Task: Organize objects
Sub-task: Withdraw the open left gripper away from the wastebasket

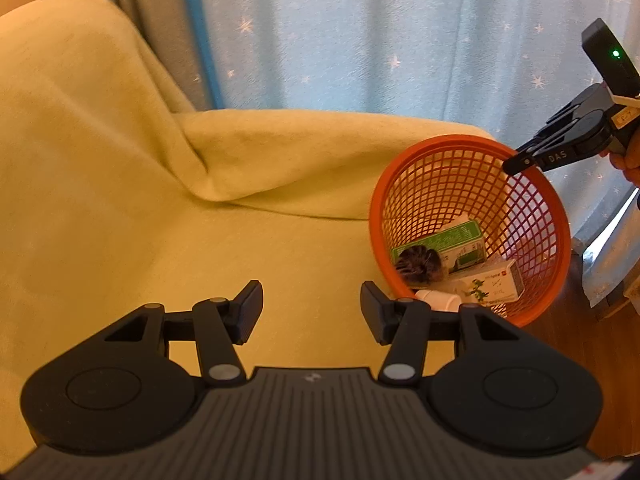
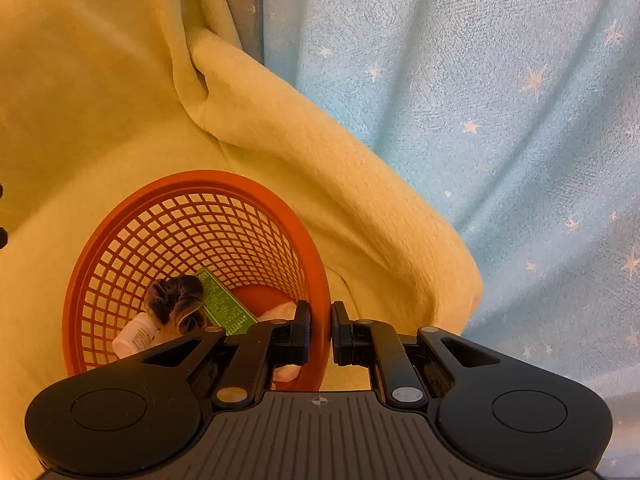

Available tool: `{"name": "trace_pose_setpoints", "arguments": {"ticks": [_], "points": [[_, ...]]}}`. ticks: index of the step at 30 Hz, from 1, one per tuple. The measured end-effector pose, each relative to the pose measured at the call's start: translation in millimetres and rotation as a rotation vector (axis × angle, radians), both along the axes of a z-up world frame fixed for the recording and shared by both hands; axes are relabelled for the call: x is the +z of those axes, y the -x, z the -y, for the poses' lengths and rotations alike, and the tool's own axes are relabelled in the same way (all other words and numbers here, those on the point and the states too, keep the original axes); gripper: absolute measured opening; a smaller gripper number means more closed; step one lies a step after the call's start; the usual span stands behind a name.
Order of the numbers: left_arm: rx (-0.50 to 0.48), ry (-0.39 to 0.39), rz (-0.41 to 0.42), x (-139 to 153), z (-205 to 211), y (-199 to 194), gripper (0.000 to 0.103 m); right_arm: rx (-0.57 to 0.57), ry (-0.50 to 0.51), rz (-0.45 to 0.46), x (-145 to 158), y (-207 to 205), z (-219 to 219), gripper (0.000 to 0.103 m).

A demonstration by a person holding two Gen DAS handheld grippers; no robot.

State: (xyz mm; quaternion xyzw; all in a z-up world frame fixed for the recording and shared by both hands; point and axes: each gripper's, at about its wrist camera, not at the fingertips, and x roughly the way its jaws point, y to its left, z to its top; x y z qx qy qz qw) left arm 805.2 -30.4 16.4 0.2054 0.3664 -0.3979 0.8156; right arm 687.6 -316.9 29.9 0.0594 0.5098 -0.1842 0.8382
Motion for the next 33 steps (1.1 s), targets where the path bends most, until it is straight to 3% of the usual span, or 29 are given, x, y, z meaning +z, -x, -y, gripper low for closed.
{"name": "trace_pose_setpoints", "arguments": {"ticks": [26,33], "points": [[0.229,-0.021,-0.044,-13,-67,3,0.051,-0.040,-0.011,0.001,-7,3,13,0.008],[0.274,-0.022,-0.047,-14,-73,1,0.054,-0.124,-0.107,0.022,-12,13,36,0.012]]}}
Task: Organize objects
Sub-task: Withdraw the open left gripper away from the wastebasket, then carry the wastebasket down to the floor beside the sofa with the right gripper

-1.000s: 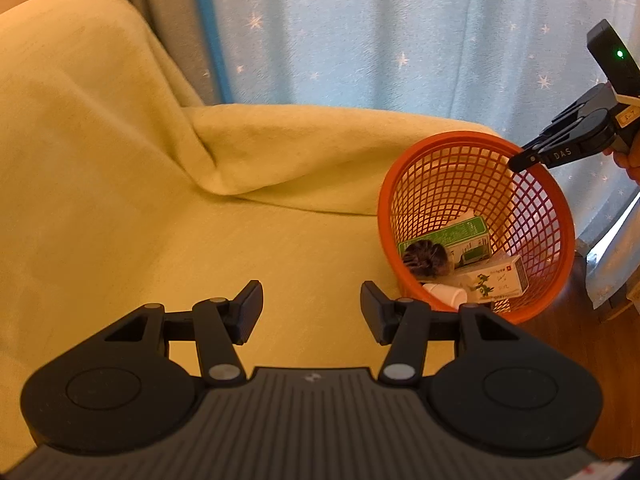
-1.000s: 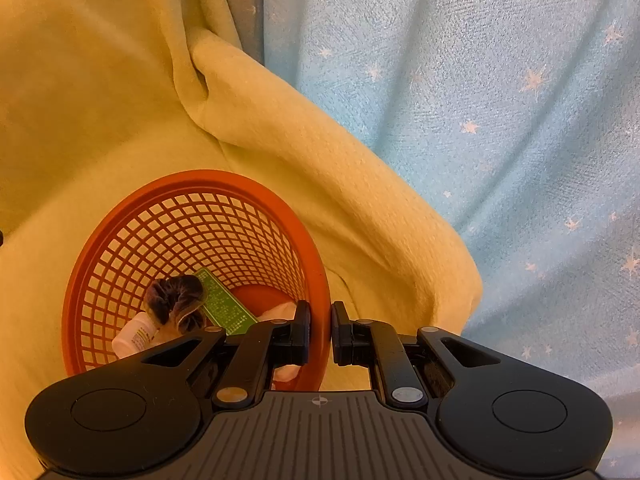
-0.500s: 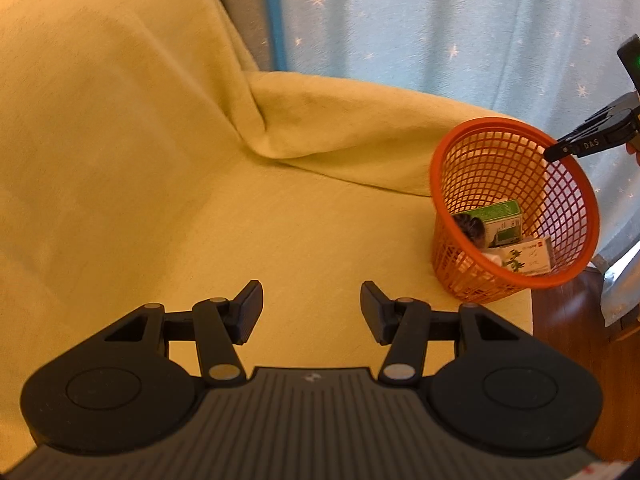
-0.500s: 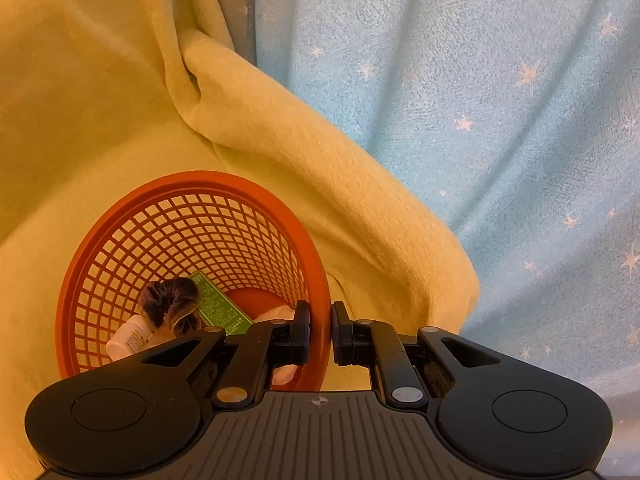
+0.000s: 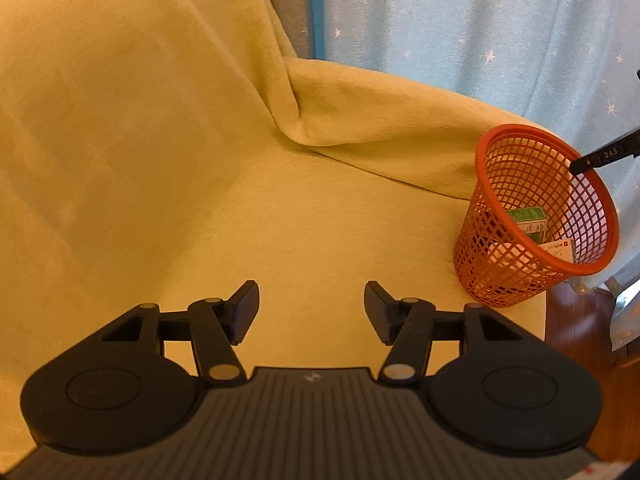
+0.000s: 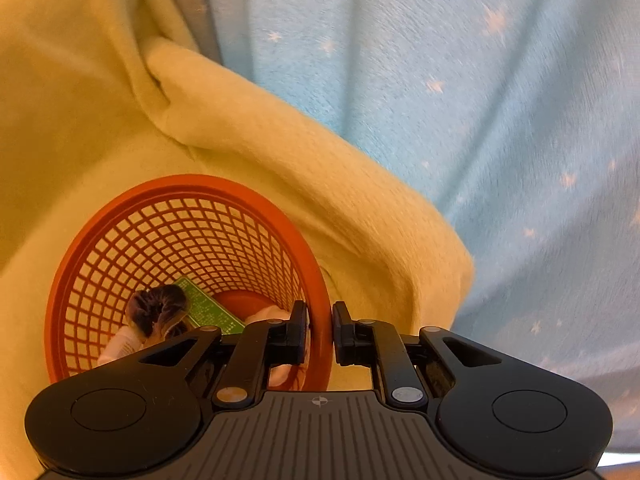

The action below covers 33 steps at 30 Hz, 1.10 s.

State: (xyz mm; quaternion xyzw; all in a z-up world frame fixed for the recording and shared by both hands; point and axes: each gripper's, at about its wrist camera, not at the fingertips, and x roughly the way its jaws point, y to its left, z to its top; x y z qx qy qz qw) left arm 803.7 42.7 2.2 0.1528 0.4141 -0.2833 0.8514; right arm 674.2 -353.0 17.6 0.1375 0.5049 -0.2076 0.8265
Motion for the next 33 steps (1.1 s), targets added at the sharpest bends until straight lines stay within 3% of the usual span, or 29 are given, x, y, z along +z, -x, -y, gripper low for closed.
{"name": "trace_pose_setpoints", "arguments": {"ticks": [1,4,6,15,17,19,20,33], "points": [[0.006,-0.003,0.001,0,-1,1,0.054,-0.011,-0.024,0.003,0,2,2,0.014],[0.018,-0.006,-0.004,-1,-2,2,0.054,-0.040,-0.086,0.009,-4,11,10,0.034],[0.022,-0.009,-0.005,-1,-1,2,0.054,-0.061,-0.108,0.015,-7,18,12,0.038],[0.041,-0.014,-0.010,-2,2,12,0.055,-0.295,-0.358,0.046,-44,63,21,0.038],[0.049,-0.016,-0.012,-2,2,16,0.055,-0.348,-0.411,0.077,-50,68,22,0.036],[0.057,-0.020,-0.011,-2,2,20,0.055,-0.380,-0.443,0.087,-54,69,22,0.015],[0.060,-0.021,-0.010,-2,2,22,0.055,-0.395,-0.455,0.092,-55,68,22,0.009],[0.130,-0.022,0.010,6,-29,56,0.057,-0.482,-0.504,0.109,-47,87,28,0.005]]}}
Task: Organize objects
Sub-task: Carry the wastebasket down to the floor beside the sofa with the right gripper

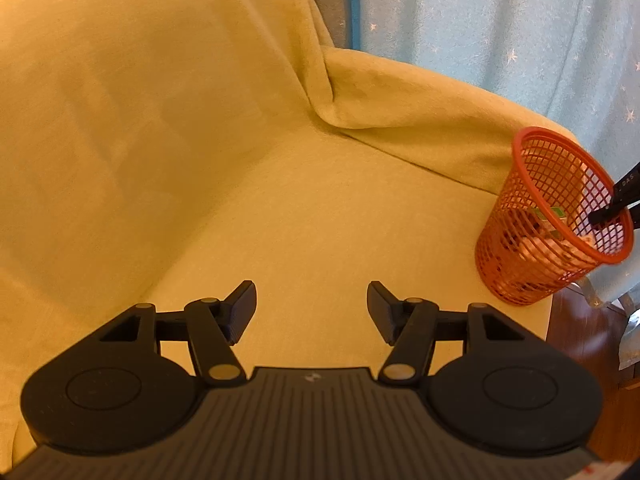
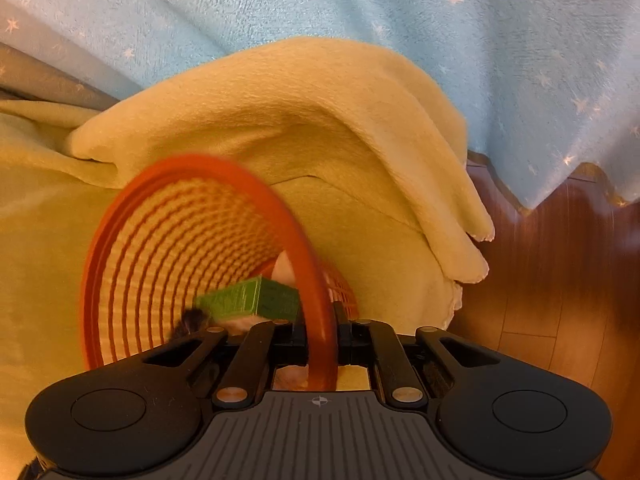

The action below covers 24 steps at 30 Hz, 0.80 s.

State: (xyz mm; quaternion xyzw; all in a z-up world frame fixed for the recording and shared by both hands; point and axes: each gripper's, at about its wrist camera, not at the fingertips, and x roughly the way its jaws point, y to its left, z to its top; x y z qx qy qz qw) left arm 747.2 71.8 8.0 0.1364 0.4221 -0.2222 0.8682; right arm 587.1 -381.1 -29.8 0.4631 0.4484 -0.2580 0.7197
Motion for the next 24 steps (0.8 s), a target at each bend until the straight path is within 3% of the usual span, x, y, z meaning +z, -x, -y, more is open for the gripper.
{"name": "trace_pose_setpoints", "arguments": {"ticks": [11,18,24], "points": [[-0.029,0.021,0.006,-9,-10,64,0.057,0.010,-0.004,-0.011,5,60,-34,0.006],[-0.050,0.017,0.030,1,-26,130,0.059,-0.078,-0.027,-0.016,6,137,-53,0.005],[-0.041,0.012,0.028,11,-27,178,0.060,-0.144,-0.059,-0.071,2,211,-56,0.005]]}}
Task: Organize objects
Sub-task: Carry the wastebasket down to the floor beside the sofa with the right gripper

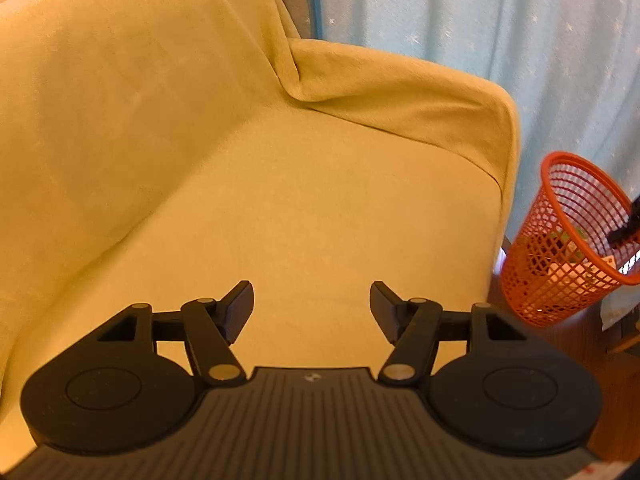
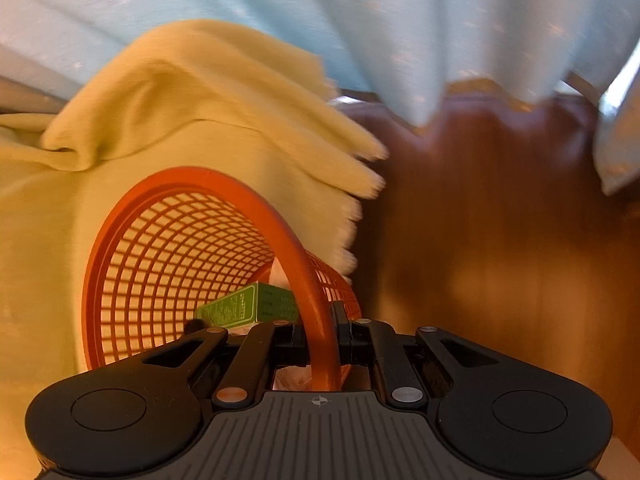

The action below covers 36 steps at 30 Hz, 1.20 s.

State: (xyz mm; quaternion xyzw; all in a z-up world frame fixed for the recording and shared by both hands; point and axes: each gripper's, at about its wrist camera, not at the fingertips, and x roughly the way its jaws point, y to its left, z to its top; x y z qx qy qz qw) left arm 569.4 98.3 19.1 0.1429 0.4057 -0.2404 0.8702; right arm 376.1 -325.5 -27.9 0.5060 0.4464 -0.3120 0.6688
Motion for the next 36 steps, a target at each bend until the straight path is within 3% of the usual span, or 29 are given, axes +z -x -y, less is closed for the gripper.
{"name": "trace_pose_setpoints", "arguments": {"ticks": [7,14,24,31,36], "points": [[0.034,-0.008,-0.013,-7,26,46,0.061,-0.024,-0.047,-0.081,-28,68,14,0.006],[0.121,-0.030,-0.010,-42,66,88,0.061,0.067,-0.051,-0.085,-74,103,39,0.006],[0.107,-0.024,0.024,-102,126,127,0.062,0.080,-0.056,-0.058,-171,121,63,0.006],[0.062,-0.022,0.096,-138,129,118,0.063,0.022,-0.046,-0.032,-253,125,76,0.006],[0.064,-0.064,0.152,-157,123,107,0.063,-0.037,-0.048,0.004,-315,128,80,0.006]]}}
